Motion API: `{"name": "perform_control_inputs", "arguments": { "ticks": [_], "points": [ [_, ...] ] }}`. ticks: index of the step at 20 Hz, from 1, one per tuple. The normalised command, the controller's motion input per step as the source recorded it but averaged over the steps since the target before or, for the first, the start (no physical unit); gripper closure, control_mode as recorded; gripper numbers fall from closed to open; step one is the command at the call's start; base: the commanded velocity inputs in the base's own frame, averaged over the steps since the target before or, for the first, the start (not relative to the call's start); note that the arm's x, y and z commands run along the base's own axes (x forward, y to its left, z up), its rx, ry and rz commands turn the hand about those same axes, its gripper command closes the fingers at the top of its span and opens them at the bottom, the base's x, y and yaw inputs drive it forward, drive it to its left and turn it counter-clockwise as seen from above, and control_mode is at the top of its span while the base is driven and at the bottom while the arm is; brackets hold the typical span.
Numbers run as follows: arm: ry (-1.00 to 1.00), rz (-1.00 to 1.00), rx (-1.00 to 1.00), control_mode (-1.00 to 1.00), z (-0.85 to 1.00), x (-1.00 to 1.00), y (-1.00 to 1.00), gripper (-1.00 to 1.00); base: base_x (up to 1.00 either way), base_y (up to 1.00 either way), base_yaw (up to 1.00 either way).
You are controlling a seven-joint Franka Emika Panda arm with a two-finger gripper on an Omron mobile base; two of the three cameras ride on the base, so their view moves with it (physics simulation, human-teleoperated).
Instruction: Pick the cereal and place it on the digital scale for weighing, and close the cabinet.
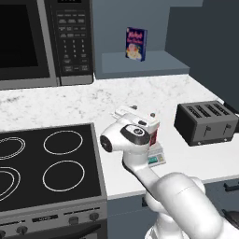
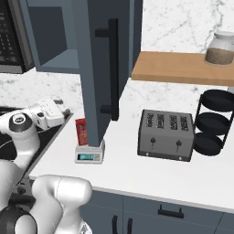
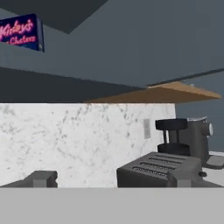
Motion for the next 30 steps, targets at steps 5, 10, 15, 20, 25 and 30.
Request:
{"name": "perform_control_inputs", "arguments": {
  "ticks": [5, 10, 15, 20, 25, 30],
  "points": [
    [0.32, 0.02, -0.02, -1.0, 0.98, -0.62, -0.02, -1.0, 0.0, 0.0, 0.0],
    [0.34, 0.04, 0.02, -1.0, 0.38, -0.8, -0.03, -1.0, 0.0, 0.0, 0.0],
    [0.09, 0.0, 0.13, -1.0, 0.03, -0.99, 0.0, -1.0, 0.0, 0.0, 0.0],
    [-0.05, -0.01, 0.13, -1.0, -0.01, -0.95, -0.18, -1.0, 0.0, 0.0, 0.0],
    [-0.24, -0.02, 0.16, -1.0, -0.01, -0.82, -0.39, -1.0, 0.0, 0.0, 0.0],
    [-0.3, -0.05, 0.21, -1.0, -0.13, -0.47, -0.27, -1.0, 0.0, 0.0, 0.0]
  ]
}}
